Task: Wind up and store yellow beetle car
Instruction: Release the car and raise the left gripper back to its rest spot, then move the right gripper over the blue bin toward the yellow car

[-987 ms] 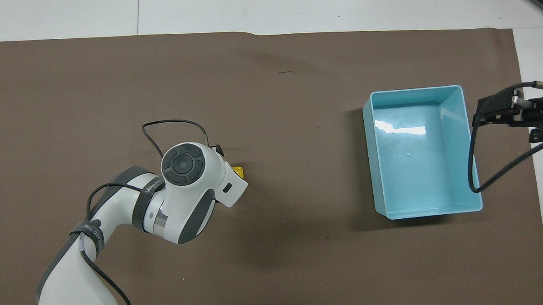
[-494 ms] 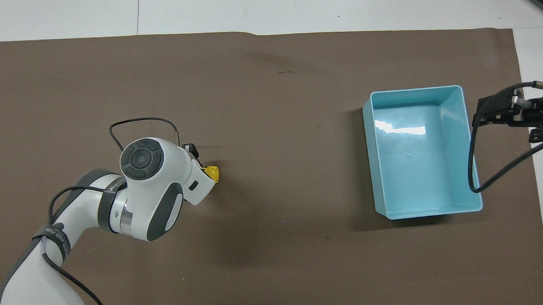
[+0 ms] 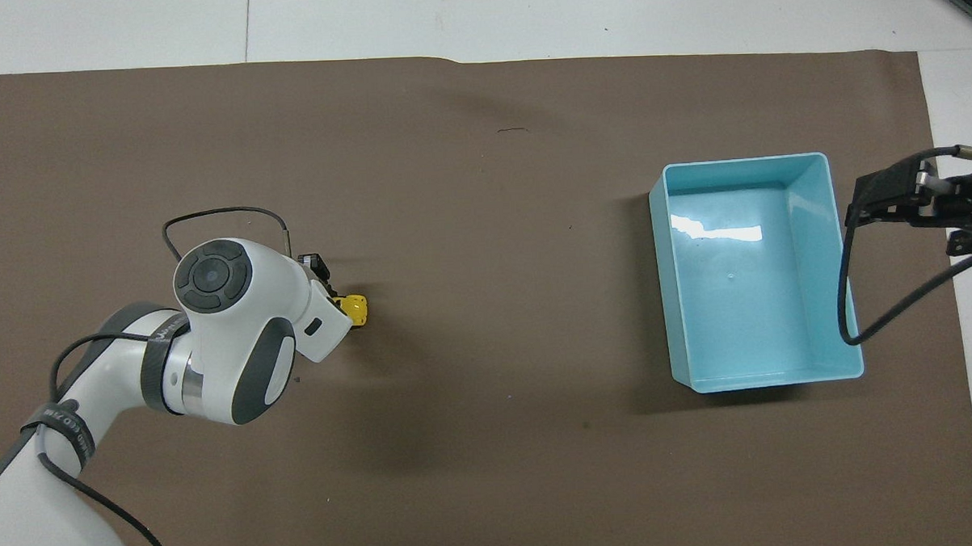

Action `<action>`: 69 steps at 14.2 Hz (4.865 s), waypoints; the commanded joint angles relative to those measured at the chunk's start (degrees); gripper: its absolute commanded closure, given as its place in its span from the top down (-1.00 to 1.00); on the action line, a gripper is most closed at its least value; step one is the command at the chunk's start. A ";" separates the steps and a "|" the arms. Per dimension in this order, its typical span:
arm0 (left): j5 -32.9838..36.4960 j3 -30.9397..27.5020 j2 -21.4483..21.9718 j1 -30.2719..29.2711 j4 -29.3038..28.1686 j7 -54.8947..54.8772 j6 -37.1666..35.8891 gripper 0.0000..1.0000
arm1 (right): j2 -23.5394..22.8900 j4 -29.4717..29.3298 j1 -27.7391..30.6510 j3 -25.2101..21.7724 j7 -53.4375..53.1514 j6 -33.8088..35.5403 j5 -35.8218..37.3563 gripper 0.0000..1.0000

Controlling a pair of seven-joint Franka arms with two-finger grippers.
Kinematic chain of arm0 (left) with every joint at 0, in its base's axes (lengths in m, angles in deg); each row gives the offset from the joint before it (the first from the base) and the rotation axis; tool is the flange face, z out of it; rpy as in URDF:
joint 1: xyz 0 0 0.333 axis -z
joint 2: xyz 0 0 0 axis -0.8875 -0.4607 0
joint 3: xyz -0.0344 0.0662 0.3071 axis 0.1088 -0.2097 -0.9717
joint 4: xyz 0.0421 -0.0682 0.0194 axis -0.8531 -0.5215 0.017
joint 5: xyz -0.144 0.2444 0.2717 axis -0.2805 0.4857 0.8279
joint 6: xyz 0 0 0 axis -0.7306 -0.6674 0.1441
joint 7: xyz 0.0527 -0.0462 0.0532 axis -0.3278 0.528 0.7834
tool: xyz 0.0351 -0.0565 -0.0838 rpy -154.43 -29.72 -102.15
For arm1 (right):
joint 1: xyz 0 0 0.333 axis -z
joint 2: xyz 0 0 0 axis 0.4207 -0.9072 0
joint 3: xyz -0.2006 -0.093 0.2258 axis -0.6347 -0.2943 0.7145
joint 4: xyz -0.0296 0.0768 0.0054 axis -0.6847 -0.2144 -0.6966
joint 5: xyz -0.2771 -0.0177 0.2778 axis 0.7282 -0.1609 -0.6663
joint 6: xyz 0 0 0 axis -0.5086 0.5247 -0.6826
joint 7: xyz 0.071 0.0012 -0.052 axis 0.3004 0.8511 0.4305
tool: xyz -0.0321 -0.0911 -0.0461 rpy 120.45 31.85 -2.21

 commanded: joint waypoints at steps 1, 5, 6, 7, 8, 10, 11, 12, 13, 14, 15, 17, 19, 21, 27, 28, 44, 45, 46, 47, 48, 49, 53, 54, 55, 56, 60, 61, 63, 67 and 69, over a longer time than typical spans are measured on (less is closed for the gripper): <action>0.33 -0.07 -0.48 -1.66 -0.66 -1.29 0.74 1.00 | 0.97 0.87 0.72 -0.09 1.47 0.17 -1.63 1.00; 0.33 -0.68 2.43 -2.81 3.72 0.89 -7.69 1.00 | 0.97 0.87 0.72 -0.09 1.47 0.17 -1.63 1.00; 0.41 -1.03 2.60 -2.81 4.87 3.43 -9.28 1.00 | 0.97 0.87 0.72 -0.09 1.47 0.26 -1.63 1.00; 0.41 -1.03 3.04 -2.89 6.10 5.63 -10.51 1.00 | 0.97 0.87 0.72 -0.09 1.47 0.26 -1.63 1.00; 0.41 -1.73 3.22 -2.98 7.33 7.82 -12.35 1.00 | 0.97 0.87 0.72 -0.09 1.47 0.17 -1.63 1.00; 3.64 -2.61 3.31 -2.89 10.58 14.40 -16.04 1.00 | 0.97 0.87 0.72 -0.09 1.47 0.17 -1.54 1.00; 7.49 -2.53 3.39 -2.98 12.94 19.49 -17.97 1.00 | 0.97 0.87 0.72 -0.09 1.47 0.26 -1.54 1.00; 9.36 -2.53 3.22 -2.98 14.88 23.97 -19.73 1.00 | 0.97 0.87 0.72 -0.09 1.38 0.17 -1.63 1.00; 9.47 -2.53 3.13 -3.07 16.03 27.67 -20.19 1.00 | 0.97 0.87 0.72 -0.09 1.38 0.26 -1.63 1.00; 9.38 -2.62 3.31 -3.59 16.74 30.76 -20.28 1.00 | 0.97 0.87 0.72 -0.09 1.38 0.17 -1.63 1.00; 9.47 -2.53 3.48 -4.90 17.35 34.27 -20.37 1.00 | 0.97 0.87 0.72 -0.09 1.47 0.34 -1.63 1.00; 9.38 -2.62 3.48 -5.44 19.19 41.03 -22.03 1.00 | 0.97 0.87 0.72 -0.09 1.47 0.26 -1.63 1.00; 9.29 -2.53 3.22 -6.58 22.44 51.38 -24.22 1.00 | 0.97 0.87 0.72 -0.09 1.38 0.26 -1.63 1.00; 8.85 -2.53 3.48 -7.02 24.21 60.02 -25.81 1.00 | 0.97 0.87 0.72 -0.09 1.38 0.26 -1.63 1.00; 1.03 -2.70 4.18 -15.80 31.50 67.00 -34.15 1.00 | 0.97 0.87 1.42 -0.09 1.64 0.61 -1.80 1.00; 1.12 -2.79 4.62 -17.29 31.60 66.48 -34.51 1.00 | 0.97 0.96 1.34 -0.09 2.60 0.35 -2.24 1.00; 1.38 -1.65 7.88 -20.56 35.82 66.30 -47.26 1.00 | 5.36 8.16 0.02 1.23 59.60 0.08 -4.00 1.00; 1.38 -1.65 7.79 -20.65 35.90 66.47 -47.17 1.00 | 5.36 8.43 -0.76 1.23 64.00 -0.09 -3.74 1.00; 1.64 -1.65 7.88 -20.65 35.73 66.82 -47.17 1.00 | 5.36 9.12 -1.03 1.23 68.05 -0.18 -3.48 1.00; 3.21 -1.65 7.70 -20.65 35.99 66.91 -47.09 1.00 | 5.54 9.83 -1.21 1.32 70.44 -0.36 -3.39 1.00; 3.75 -1.56 7.79 -20.65 35.91 66.91 -47.00 1.00 | 5.54 10.10 -1.73 1.41 72.29 -0.36 -3.13 1.00; 3.93 -1.65 7.79 -20.82 36.08 66.91 -47.08 1.00 | 5.45 10.45 -2.17 1.41 74.74 -0.53 -3.04 1.00; 4.02 0.27 7.70 -24.42 36.69 67.00 -47.61 1.00 | 5.54 14.74 -6.47 1.41 82.05 -5.53 -1.37 1.00; 4.02 0.55 7.79 -24.60 36.70 67.00 -47.61 1.00 | 5.45 15.63 -7.09 1.41 83.11 -6.33 -1.10 1.00; 4.02 0.64 7.79 -24.69 36.70 67.08 -47.61 1.00 | 5.28 16.16 -7.54 1.41 83.64 -6.51 -1.01 1.00; 4.02 0.64 7.79 -24.08 36.61 67.00 -47.35 1.00 | 5.01 17.12 -8.41 1.41 84.08 -7.82 -0.93 1.00; 4.37 0.02 7.88 -24.69 36.52 66.91 -47.70 1.00 | 4.75 23.09 -10.26 1.41 87.59 -14.50 -0.58 1.00; 4.37 0.02 7.96 -24.60 36.52 66.91 -47.61 1.00 | 4.48 23.89 -10.27 1.50 88.91 -15.47 -0.57 1.00; 4.37 0.02 7.88 -24.17 36.52 66.91 -47.61 1.00 | 3.17 25.03 -10.27 1.41 91.55 -17.05 -0.57 1.00; 4.37 0.02 7.88 -23.90 36.52 66.91 -47.61 1.00 | 1.23 30.47 -11.49 1.50 93.66 -25.12 -0.23 1.00; 4.37 0.02 7.88 -24.08 36.52 66.91 -47.61 1.00 | 0.44 32.59 -11.58 1.41 93.67 -28.99 0.04 1.00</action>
